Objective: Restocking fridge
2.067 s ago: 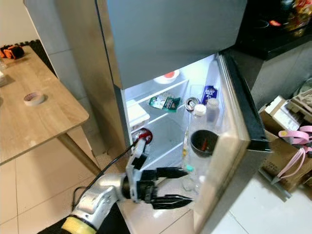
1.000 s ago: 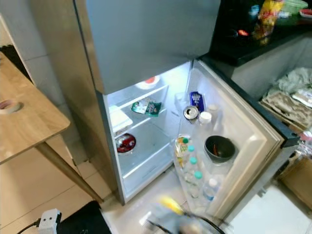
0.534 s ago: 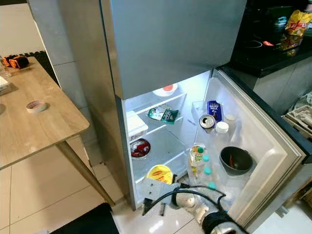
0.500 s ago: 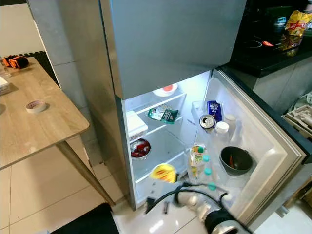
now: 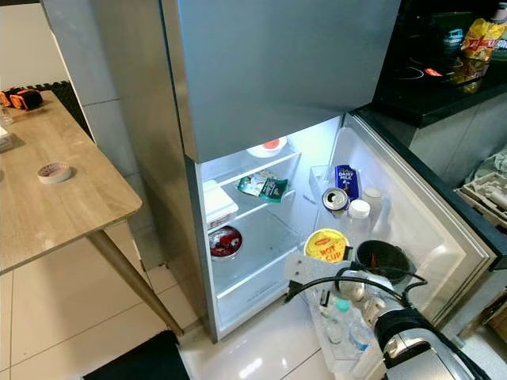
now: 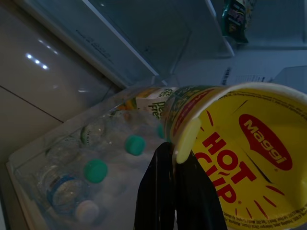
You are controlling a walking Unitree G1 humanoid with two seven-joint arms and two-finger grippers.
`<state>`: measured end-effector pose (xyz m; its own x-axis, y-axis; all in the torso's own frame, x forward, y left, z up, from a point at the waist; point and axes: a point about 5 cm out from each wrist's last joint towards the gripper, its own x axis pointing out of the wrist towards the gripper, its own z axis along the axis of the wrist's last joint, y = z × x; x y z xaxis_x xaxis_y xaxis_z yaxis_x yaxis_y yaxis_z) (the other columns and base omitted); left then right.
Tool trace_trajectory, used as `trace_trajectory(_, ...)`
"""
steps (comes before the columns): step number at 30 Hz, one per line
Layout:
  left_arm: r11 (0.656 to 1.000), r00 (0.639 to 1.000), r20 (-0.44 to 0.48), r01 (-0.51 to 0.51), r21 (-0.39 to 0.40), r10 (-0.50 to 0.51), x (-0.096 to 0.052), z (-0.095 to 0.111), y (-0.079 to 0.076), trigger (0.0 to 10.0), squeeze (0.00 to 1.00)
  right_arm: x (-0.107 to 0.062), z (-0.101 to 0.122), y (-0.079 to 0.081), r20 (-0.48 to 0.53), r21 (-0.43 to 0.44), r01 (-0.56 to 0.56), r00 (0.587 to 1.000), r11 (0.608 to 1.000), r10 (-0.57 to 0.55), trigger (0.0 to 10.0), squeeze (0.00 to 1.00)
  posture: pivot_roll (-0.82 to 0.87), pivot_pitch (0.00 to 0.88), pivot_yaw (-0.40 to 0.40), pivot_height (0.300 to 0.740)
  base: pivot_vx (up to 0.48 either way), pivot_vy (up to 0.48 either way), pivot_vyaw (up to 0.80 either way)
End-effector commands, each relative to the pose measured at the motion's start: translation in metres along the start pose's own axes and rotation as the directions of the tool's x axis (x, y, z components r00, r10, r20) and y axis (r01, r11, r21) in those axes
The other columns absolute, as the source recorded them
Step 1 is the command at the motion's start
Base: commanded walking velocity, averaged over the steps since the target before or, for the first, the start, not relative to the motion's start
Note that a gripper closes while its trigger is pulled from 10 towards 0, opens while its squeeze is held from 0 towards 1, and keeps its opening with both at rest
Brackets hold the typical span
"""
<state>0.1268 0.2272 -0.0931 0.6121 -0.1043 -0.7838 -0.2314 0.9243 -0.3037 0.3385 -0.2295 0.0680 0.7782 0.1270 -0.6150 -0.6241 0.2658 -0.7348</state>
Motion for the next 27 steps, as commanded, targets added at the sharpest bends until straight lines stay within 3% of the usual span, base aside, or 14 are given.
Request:
trace_trajectory(1,1.0,1.0,-0.018,0.011,0.002,-0.011,0.001,-0.006,-0.006,10.0,0.0,-0.006,-0.017,-0.015,-0.083,0.066,0.064,0.995,0.996,-0.058,10.0,0.0,-0.09,0.0,-0.024,0.74,0.0,0.0,0.0)
trace_trajectory(3,1.0,1.0,-0.022,0.011,0.003,-0.011,0.001,-0.008,-0.006,10.0,0.0,-0.011,-0.03,-0.021,-0.144,0.103,0.089,0.987,0.991,-0.074,10.0,0.0,-0.09,0.0,-0.025,0.74,0.0,0.0,0.0)
trace_trajectory(11,1.0,1.0,-0.023,0.008,0.007,-0.008,0.0,-0.007,-0.004,10.0,0.0,-0.025,-0.059,-0.029,-0.27,0.101,0.138,0.957,0.985,-0.106,10.0,0.0,-0.09,0.0,-0.025,0.74,0.0,0.0,0.0)
trace_trajectory(17,1.0,1.0,-0.023,0.007,0.008,-0.006,0.0,-0.006,-0.002,10.0,0.0,-0.045,-0.09,-0.044,-0.393,0.112,0.226,0.904,0.968,-0.166,10.0,0.0,-0.1,0.0,-0.021,0.74,0.0,0.0,0.0)
trace_trajectory(21,1.0,1.0,-0.025,0.007,0.008,-0.007,0.0,-0.007,-0.002,10.0,0.0,-0.05,-0.096,-0.048,-0.422,0.115,0.252,0.888,0.961,-0.183,10.0,0.0,-0.1,0.0,-0.022,0.74,0.0,0.0,0.0)
trace_trajectory(27,1.0,1.0,-0.024,0.015,0.01,-0.015,0.001,-0.006,-0.005,10.0,0.0,-0.044,-0.09,-0.042,-0.399,0.135,0.238,0.902,0.962,-0.167,10.0,0.0,-0.1,0.0,-0.022,0.74,0.0,0.0,0.0)
